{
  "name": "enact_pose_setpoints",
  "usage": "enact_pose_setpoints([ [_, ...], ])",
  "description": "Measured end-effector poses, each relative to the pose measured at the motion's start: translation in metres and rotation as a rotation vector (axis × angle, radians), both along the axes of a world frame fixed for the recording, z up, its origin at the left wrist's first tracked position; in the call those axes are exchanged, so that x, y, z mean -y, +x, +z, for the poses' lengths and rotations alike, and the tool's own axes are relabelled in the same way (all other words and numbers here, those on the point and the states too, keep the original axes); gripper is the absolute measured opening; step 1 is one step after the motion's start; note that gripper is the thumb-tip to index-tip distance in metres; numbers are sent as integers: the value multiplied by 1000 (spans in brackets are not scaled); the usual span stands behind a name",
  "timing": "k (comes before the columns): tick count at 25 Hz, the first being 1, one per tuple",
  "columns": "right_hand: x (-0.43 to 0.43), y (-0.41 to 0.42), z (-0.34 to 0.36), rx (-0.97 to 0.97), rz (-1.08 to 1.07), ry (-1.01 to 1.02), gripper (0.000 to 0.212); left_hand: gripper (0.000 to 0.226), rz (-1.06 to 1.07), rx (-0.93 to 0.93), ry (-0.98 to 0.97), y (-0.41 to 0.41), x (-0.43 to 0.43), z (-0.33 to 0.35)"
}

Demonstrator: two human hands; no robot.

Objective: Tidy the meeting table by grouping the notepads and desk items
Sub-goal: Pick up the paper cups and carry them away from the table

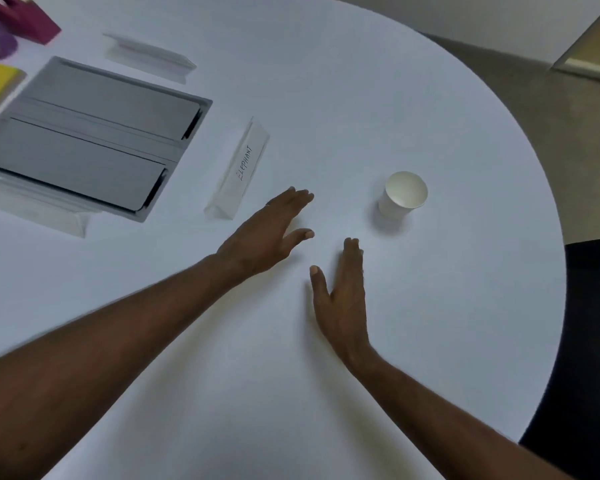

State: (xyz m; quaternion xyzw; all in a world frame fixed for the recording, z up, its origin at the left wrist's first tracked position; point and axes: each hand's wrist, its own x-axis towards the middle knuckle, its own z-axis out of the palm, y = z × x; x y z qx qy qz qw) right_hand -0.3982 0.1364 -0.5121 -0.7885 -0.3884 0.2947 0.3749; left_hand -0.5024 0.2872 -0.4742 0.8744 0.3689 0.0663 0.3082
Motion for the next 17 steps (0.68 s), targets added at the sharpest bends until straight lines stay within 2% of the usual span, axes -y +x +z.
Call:
enact_pose_setpoints([
  [7,-36,-117,35,-29,187,90,63,61,60,-129,113,-147,-10,45],
  [12,-67,-237,74,-42,351,173,62,69,263,-117,65,-276,-25,93],
  [17,-95,-356,108,-39,453,260,61,75,373,-218,86,-421,-43,135],
])
